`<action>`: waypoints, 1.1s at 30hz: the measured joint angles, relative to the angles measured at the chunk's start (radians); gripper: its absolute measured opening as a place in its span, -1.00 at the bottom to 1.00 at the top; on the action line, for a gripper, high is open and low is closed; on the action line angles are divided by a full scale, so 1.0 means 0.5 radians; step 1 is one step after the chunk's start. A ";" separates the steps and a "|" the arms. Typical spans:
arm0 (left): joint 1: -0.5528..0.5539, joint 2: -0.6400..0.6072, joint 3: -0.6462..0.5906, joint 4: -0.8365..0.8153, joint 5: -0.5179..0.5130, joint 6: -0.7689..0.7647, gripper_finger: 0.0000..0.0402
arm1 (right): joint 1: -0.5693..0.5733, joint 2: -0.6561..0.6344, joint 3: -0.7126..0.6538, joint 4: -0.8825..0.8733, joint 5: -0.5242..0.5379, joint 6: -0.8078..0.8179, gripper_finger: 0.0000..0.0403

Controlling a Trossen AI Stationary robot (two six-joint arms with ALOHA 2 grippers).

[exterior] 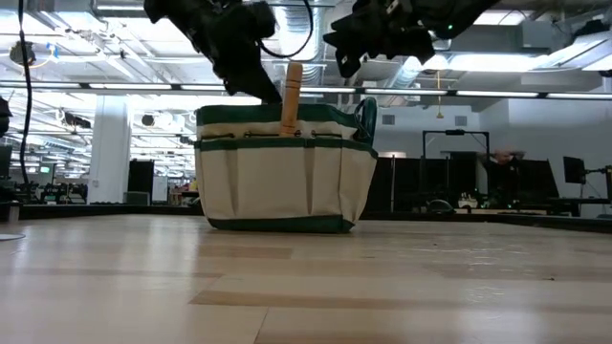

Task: Pick & Place Garden tools in Gardening bag
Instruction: Put the brown trowel into the gardening bag

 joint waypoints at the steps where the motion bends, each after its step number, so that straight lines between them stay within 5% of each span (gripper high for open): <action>1: -0.001 0.016 0.000 0.001 -0.029 0.012 -0.97 | 0.002 -0.013 0.000 -0.044 0.001 -0.018 -0.38; 17: 0.010 0.081 0.000 -0.014 -0.242 0.159 -0.97 | 0.035 -0.200 0.000 -0.521 0.181 -0.099 -0.41; 33: 0.056 -0.151 -0.117 0.126 -0.176 0.050 -0.97 | 0.084 -0.227 0.000 -0.580 0.216 -0.150 -0.41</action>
